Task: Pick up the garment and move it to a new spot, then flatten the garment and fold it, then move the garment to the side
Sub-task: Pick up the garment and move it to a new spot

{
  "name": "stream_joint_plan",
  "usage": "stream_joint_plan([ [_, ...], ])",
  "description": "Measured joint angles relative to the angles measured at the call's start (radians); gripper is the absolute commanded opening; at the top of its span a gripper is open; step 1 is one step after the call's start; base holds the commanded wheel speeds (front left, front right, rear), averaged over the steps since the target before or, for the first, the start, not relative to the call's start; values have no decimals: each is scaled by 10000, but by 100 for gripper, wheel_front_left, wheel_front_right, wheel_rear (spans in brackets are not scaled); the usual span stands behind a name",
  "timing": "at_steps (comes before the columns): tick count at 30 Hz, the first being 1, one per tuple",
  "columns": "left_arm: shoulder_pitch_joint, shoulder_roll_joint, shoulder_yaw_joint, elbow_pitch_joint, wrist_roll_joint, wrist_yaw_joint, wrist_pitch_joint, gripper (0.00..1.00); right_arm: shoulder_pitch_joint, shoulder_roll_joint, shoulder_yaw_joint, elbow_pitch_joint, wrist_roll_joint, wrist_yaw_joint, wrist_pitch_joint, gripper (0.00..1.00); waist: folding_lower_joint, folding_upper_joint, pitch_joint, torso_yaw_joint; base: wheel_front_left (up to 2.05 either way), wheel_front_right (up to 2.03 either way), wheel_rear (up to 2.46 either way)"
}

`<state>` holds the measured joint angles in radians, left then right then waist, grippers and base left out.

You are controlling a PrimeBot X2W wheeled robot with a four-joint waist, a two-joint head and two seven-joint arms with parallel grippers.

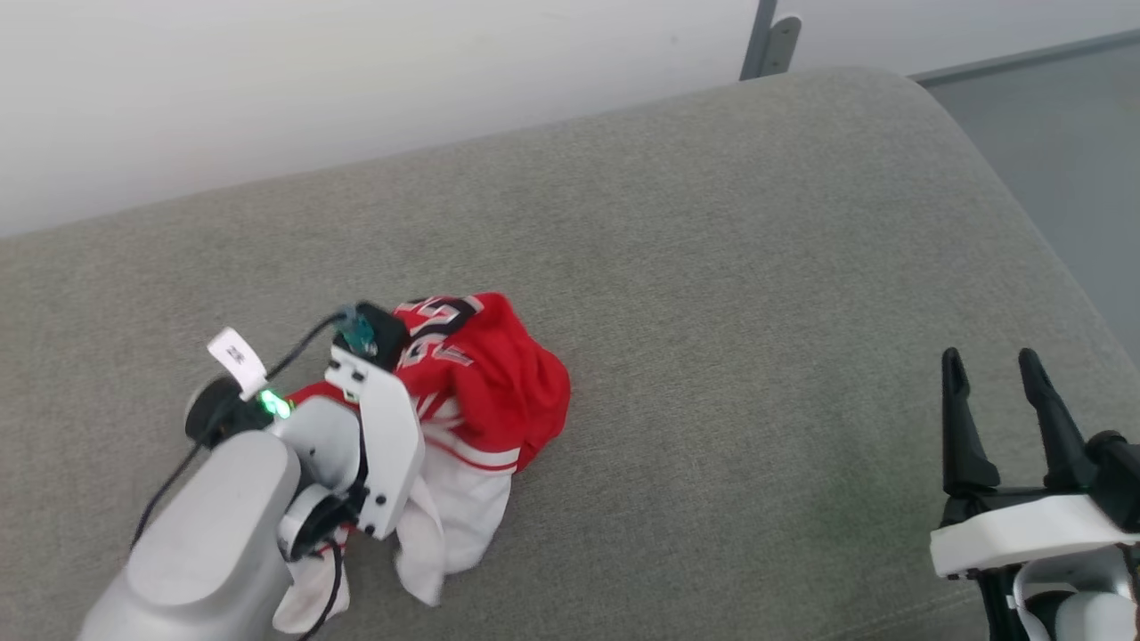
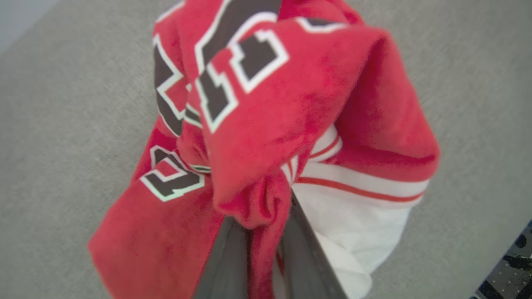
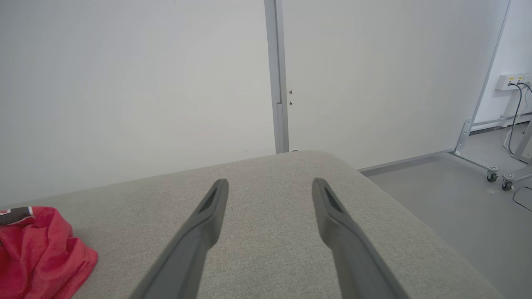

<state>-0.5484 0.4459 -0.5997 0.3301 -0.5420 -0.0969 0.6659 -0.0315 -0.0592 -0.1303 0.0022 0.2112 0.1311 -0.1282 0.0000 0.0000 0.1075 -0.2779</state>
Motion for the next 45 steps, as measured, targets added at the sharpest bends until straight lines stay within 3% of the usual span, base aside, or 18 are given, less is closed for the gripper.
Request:
stream_joint_plan([
  [6, -334, -431, -662, 2550, 40, -190, -56, 0, -242, 17, 380, 297, -2, -2, -102, 100, 0, 0, 129, -266, 0, 0, 0],
  [12, -910, -782, -1057, 3981, -58, -309, -316, 0, -337, 42, 585, 437, 12, 0, -134, 100, 0, 0, 147, -374, 0, 0, 0],
  [13, -965, -871, -1095, 4140, -127, -309, -385, 6, -348, 40, 573, 474, 13, -2, -144, 100, 0, 0, 134, -350, 0, 0, 0],
  [14, -1032, -940, -1149, 4253, -180, -309, -441, 27, -354, 40, 577, 512, 13, -2, -148, 100, 0, 0, 118, -321, 0, 0, 0],
  [16, -1120, -1034, -1221, 4456, -291, -322, -642, 100, -353, 38, 573, 587, 13, -2, -178, 100, 0, 0, 74, -247, 0, 0, 0],
  [23, -1300, -1179, -1482, 4452, -1016, -322, -1294, 100, -253, -109, 510, 579, 21, 0, -127, 100, 0, 0, -176, 160, 0, 0, 0],
  [32, -1430, -529, -1221, 3290, -1977, -322, -2353, 100, -95, -314, 376, 391, 151, -2, 10, 100, 0, 0, -622, 1065, 0, 0, 0],
  [40, -800, 399, -341, 1967, -2034, -251, -4736, 100, 178, -341, 209, 299, 284, -2, 113, 100, 0, 0, -1019, 1863, 0, 0, 0],
  [45, 97, 978, 347, 1386, -2073, 82, -6303, 100, 284, -351, 125, 236, 334, -2, 140, 100, 0, 0, -1185, 2301, 0, 0, 0],
])
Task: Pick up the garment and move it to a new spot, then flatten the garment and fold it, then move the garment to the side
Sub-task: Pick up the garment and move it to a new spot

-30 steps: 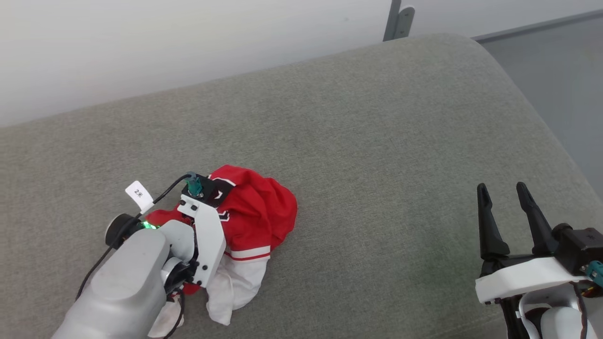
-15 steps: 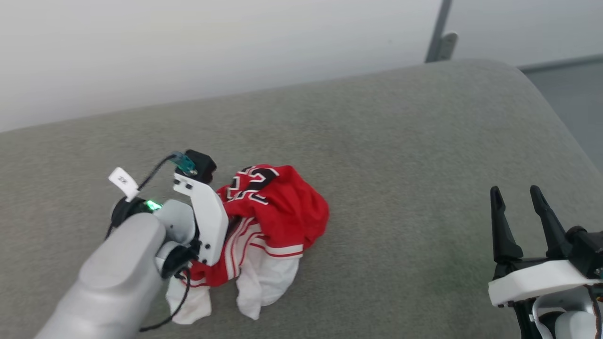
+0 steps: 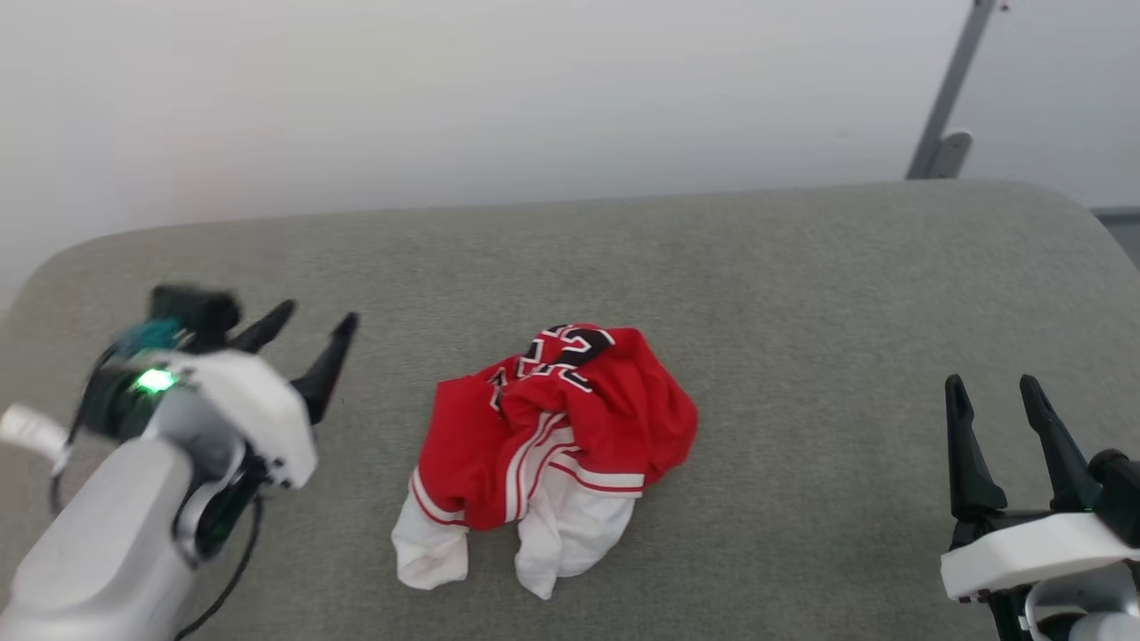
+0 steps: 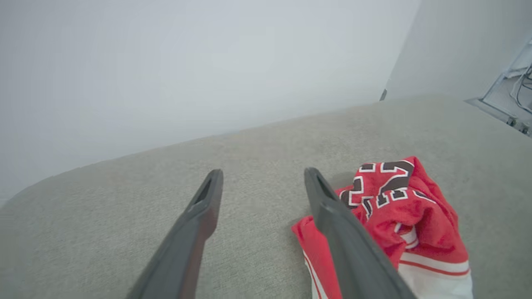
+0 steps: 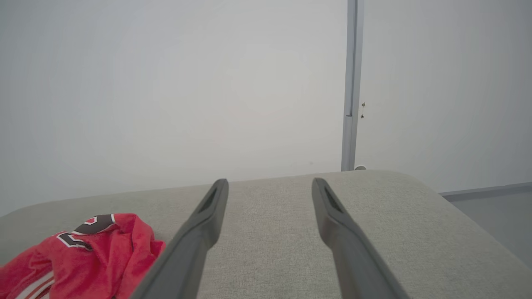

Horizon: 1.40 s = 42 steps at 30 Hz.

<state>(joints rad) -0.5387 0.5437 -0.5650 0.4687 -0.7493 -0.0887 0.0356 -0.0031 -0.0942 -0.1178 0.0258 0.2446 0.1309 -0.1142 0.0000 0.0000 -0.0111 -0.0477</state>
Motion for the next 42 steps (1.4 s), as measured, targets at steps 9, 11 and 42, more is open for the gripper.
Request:
stream_joint_plan([
  [9, 1952, 619, 1057, -1045, -255, 813, -2165, 100, 278, -40, -188, -69, 17, 0, 58, 100, 0, 0, -225, 551, 0, 0, 0],
  [11, 2370, 711, 1256, -1275, -393, 955, -2399, 100, 340, -33, -207, -86, 6, 0, 58, 100, 0, 1, -267, 622, 0, 0, 0],
  [42, 5916, -272, 4326, -2383, 612, 606, -2970, 100, 925, 169, -472, 462, 111, 2, -458, 100, 0, 0, -521, 674, 0, 0, 0],
])
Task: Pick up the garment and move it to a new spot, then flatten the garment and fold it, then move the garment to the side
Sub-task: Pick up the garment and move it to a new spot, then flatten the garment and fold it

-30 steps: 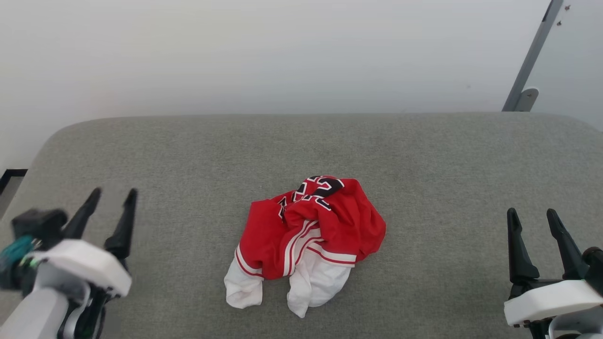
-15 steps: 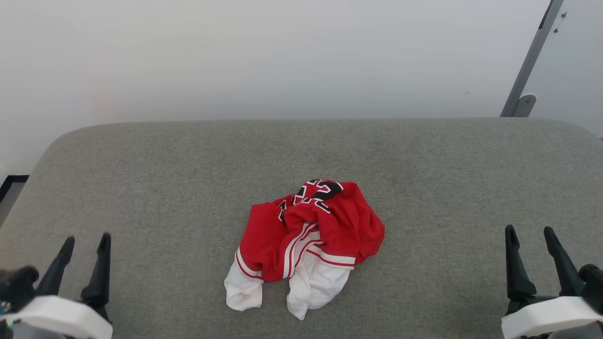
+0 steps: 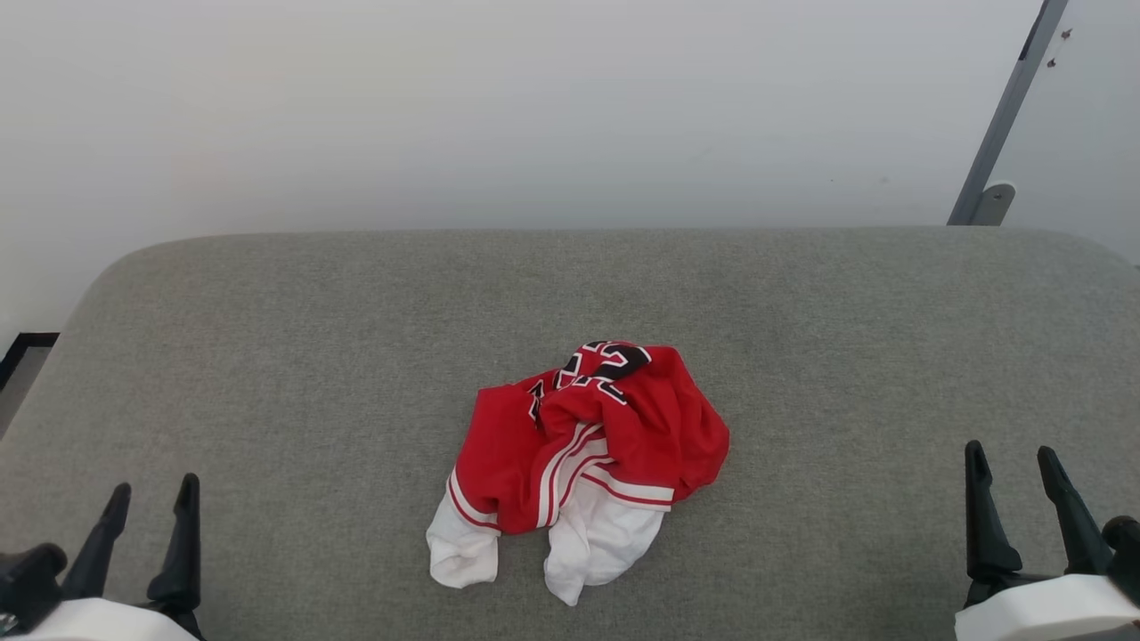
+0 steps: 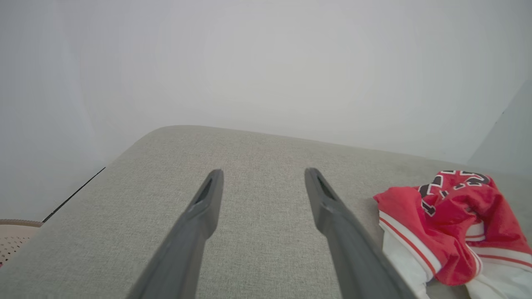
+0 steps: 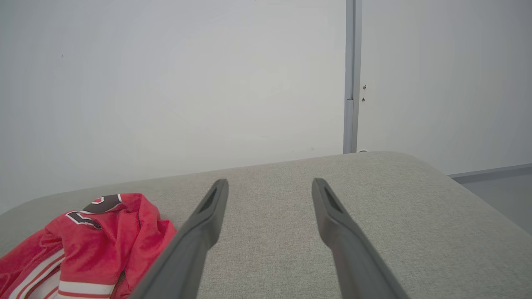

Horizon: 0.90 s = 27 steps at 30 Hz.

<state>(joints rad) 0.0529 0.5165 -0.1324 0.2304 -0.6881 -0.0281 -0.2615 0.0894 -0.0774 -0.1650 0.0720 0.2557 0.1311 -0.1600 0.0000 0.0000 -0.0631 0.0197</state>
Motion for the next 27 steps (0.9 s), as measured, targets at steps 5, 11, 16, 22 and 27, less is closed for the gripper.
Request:
stream_joint_plan([
  [5, 122, -332, 326, -6, 215, -165, 0, 100, 29, 19, -79, -13, -4, -2, 0, 100, 0, 0, -27, 78, 0, 0, 0],
  [11, 173, -700, 516, 0, 502, -353, 0, 100, 49, 69, -48, -56, -19, -2, 4, 100, 0, 0, -20, 200, 0, 0, 0],
  [16, 150, -938, 502, 100, 734, -516, 2, 100, 53, 96, 90, -90, -100, -2, 113, 100, 0, 0, 23, 389, 0, 0, 0],
  [22, -27, -1221, 600, 128, 834, -619, 0, 100, 0, -203, 1195, -173, -176, -2, 654, 100, 0, 0, 120, 770, 0, 0, 0],
  [27, -170, -1406, 548, 146, 963, -715, 0, 100, -234, -642, 2543, -290, 94, -2, 1455, 100, 0, 0, 225, 1222, 0, 0, 0],
])
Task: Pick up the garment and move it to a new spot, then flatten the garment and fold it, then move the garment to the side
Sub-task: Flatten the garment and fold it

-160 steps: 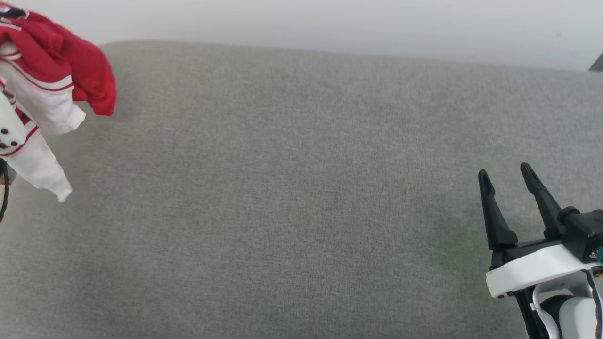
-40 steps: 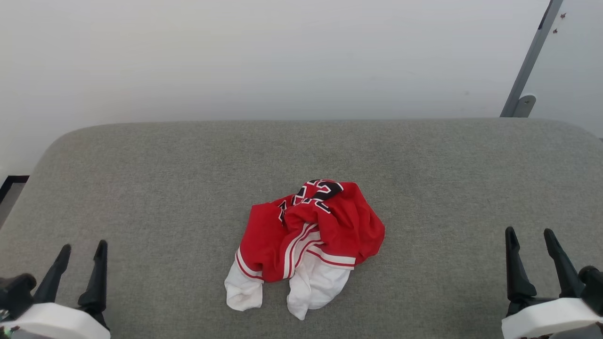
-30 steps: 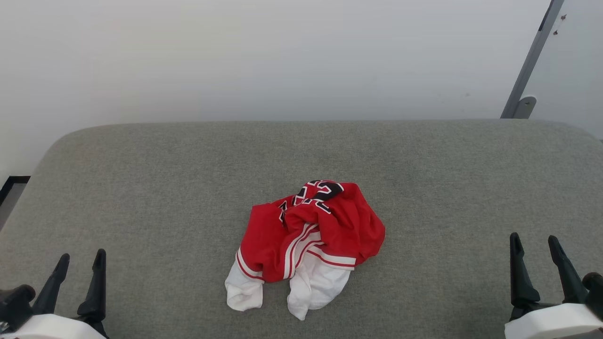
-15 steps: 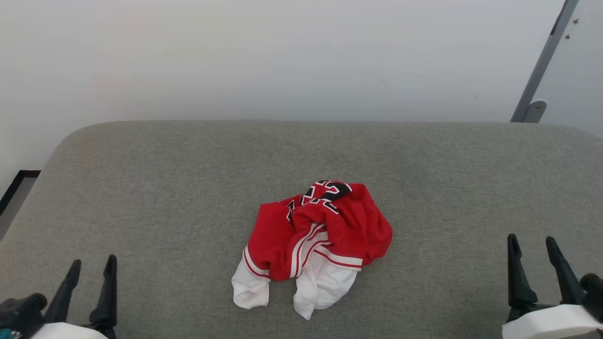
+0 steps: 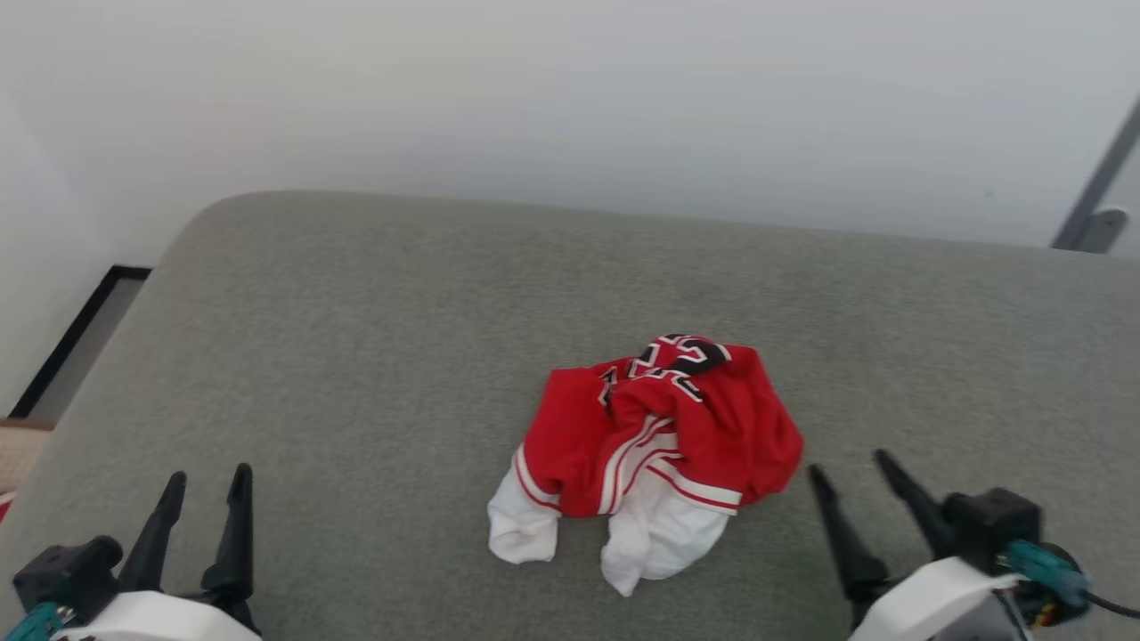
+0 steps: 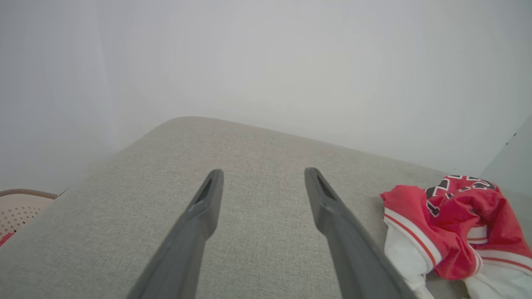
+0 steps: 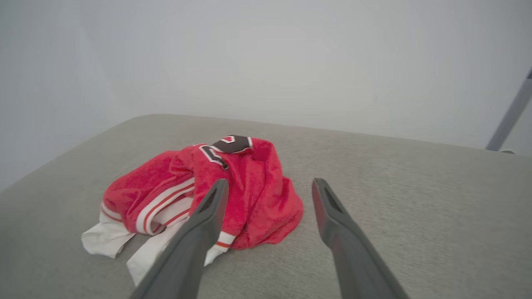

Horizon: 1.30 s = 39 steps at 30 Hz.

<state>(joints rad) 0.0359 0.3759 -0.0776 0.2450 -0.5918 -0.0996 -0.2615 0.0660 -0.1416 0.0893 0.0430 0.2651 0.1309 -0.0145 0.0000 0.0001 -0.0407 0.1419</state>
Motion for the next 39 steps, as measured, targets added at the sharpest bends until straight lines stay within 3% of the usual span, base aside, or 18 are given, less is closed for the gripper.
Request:
stream_joint_plan([
  [6, -440, -293, -328, 81, 301, -98, 0, 100, -431, -777, 1691, 117, 506, 2, 1482, 100, 0, 0, 162, 773, 0, 0, 0],
  [14, -1157, -660, -834, 100, 497, -186, -2, 100, -1229, -1662, 2897, 546, 790, 2, 3722, 100, 0, 0, 664, 1604, 0, 0, 0],
  [24, -1846, -991, -1262, 280, 535, -251, -2, 100, -2704, -2088, 3887, 1689, 347, 2, 5455, 100, 0, 0, 1532, 2548, 0, 0, 0],
  [30, -1961, -1080, -1210, 305, 533, -280, -2, 100, -3325, -2203, 4615, 2435, 439, 0, 5885, 100, 0, 0, 1765, 2801, 0, 0, 0],
  [32, -1960, -1072, -1141, 301, 531, -280, -2, 100, -3484, -2226, 4748, 2568, 433, 0, 5910, 0, 0, 0, 1767, 2760, 0, 0, 0],
  [39, -1906, -988, -951, 194, 508, -280, -2, 100, -3633, -2412, 4652, 2395, 909, 17, 5883, 0, 0, 0, 1690, 2352, 0, 0, 0],
])
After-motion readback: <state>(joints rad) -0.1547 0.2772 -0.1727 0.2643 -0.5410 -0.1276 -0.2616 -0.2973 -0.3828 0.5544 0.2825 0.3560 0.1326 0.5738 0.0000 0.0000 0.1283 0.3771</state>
